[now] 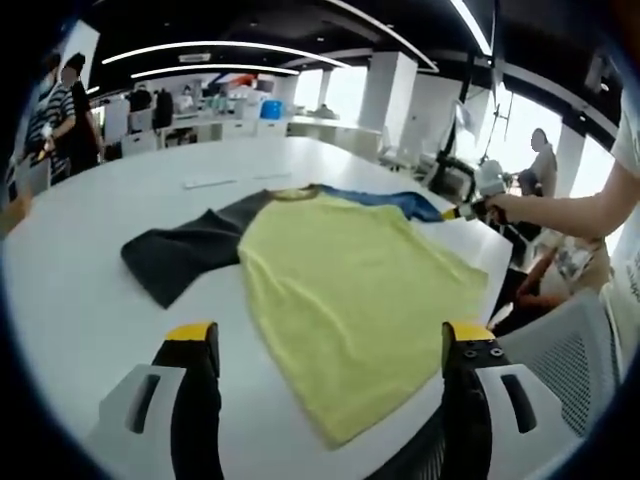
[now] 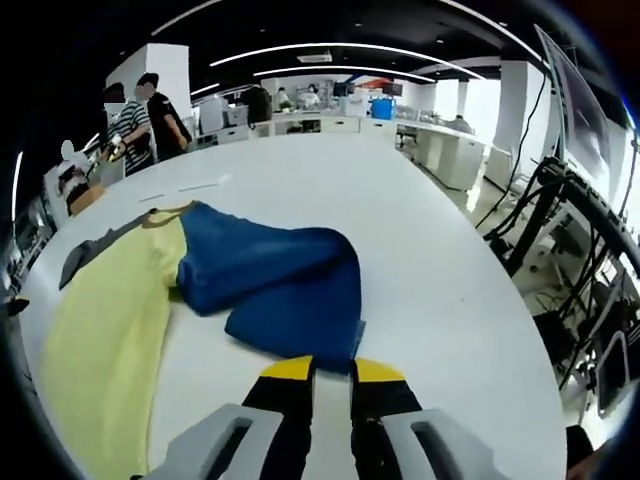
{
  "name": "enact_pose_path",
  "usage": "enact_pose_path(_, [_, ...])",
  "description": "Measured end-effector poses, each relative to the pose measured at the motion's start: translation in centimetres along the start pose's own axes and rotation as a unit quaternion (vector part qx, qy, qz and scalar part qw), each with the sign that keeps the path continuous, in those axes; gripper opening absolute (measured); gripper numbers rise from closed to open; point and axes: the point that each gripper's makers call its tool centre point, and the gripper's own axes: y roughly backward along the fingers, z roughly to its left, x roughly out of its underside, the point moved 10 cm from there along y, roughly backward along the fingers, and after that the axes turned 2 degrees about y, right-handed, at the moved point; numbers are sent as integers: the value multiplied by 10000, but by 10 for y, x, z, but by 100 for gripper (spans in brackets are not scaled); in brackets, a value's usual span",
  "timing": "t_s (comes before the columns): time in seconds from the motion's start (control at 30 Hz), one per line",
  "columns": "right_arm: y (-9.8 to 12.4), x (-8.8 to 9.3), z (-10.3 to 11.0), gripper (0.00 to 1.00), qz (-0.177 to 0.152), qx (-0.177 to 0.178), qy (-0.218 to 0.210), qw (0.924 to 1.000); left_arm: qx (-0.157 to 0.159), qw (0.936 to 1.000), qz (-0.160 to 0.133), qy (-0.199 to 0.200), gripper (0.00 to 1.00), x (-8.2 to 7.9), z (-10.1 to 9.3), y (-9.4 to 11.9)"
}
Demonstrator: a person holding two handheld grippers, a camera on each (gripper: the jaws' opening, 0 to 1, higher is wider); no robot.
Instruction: Fold the garment on the visible template until the final outline fits inside the template.
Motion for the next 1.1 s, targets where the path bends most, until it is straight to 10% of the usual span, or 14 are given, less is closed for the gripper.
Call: enact_pose_path(1.1, [9, -33, -38, 0, 134, 432, 749, 9962, 30, 10000, 37, -66, 87, -1, -1, 2])
